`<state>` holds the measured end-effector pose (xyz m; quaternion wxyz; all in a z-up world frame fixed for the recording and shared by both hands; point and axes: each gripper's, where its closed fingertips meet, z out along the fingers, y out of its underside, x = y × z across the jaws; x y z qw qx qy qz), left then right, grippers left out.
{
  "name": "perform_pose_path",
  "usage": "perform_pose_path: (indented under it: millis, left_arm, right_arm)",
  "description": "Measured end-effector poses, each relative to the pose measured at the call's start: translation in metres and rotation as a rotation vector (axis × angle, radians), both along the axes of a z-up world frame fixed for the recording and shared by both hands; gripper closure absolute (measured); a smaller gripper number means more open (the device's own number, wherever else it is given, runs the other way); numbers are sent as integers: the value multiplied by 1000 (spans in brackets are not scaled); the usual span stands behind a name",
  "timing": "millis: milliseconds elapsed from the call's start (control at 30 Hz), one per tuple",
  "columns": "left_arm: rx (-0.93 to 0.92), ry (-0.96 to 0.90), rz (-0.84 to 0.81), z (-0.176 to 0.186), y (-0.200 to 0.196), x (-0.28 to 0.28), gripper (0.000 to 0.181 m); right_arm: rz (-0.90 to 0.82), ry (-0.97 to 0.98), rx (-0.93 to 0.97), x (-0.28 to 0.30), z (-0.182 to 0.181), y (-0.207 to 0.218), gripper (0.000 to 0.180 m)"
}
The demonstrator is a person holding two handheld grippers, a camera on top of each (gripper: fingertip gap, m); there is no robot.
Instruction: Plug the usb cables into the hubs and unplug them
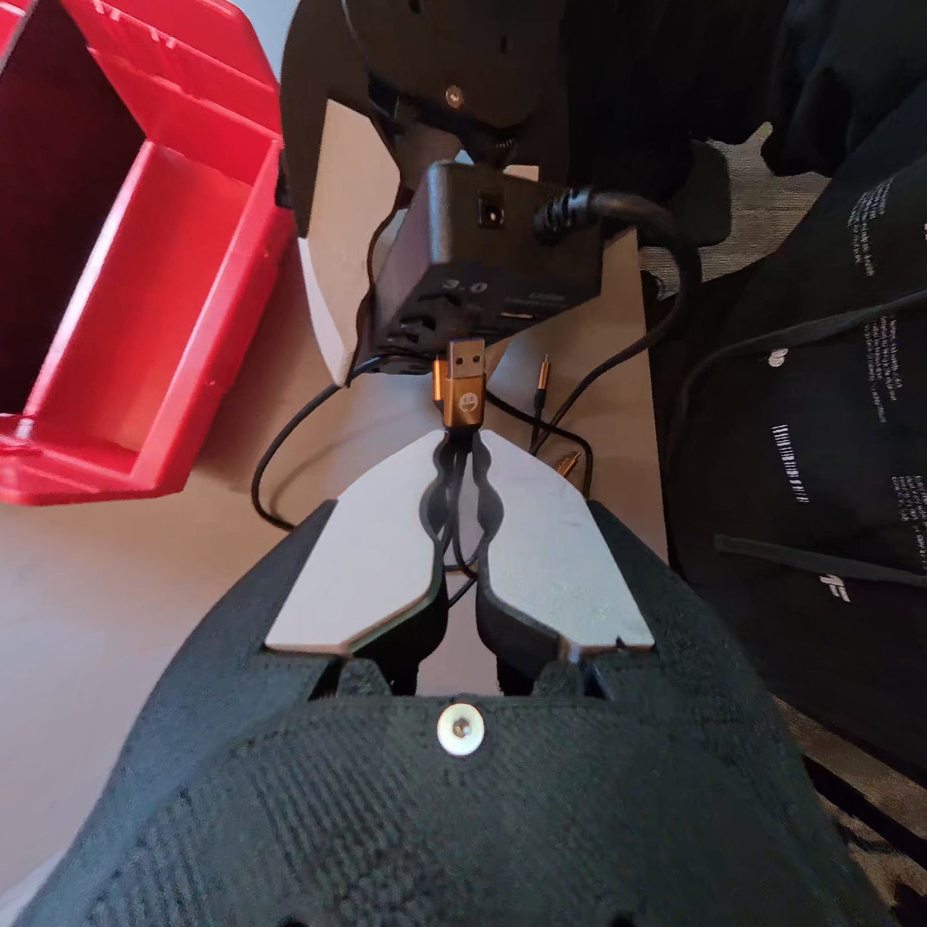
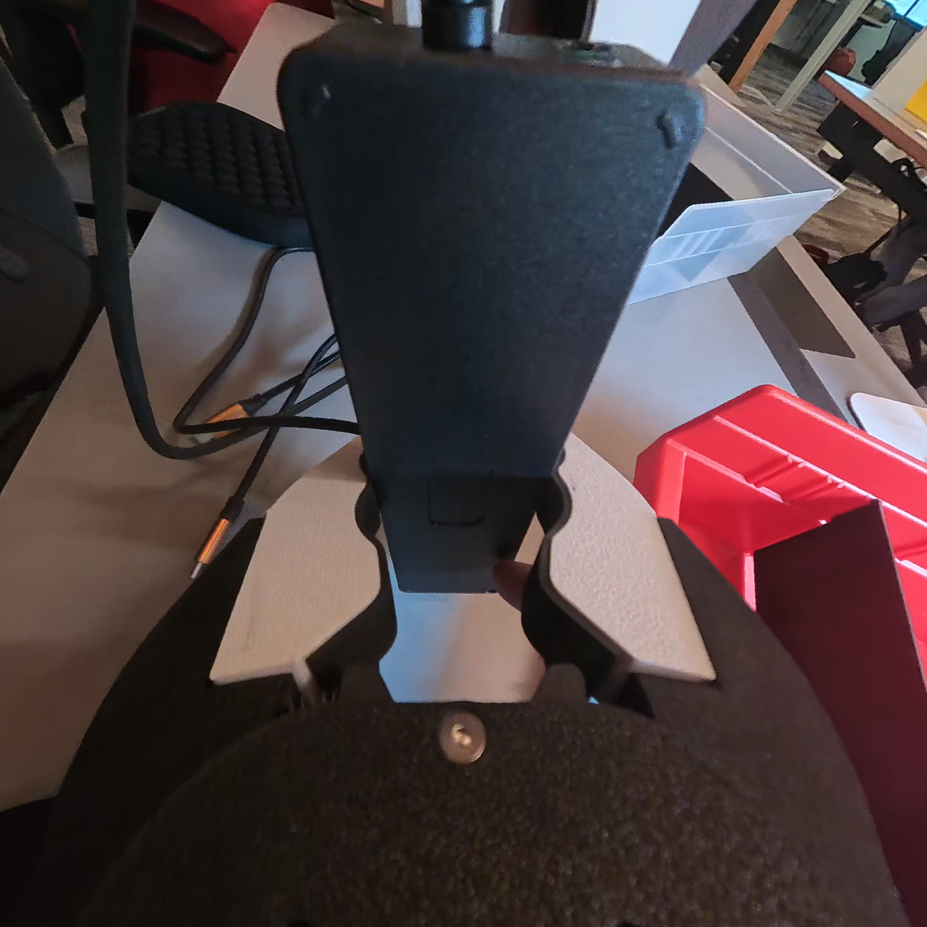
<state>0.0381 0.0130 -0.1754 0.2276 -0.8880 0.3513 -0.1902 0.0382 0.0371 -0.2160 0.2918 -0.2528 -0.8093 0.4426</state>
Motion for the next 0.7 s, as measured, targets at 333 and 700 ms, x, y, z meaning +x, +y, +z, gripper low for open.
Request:
perform_pose_path:
  millis: [333,700]
  left_arm:
    - [-100,16,-35,-15,1,5,174]
    - [-135,91,-54,-22,-1,9,175]
  right_arm:
    - [-14,1,106,1,-8,6,117]
    - [-28,-32,182,1,-15,10,117]
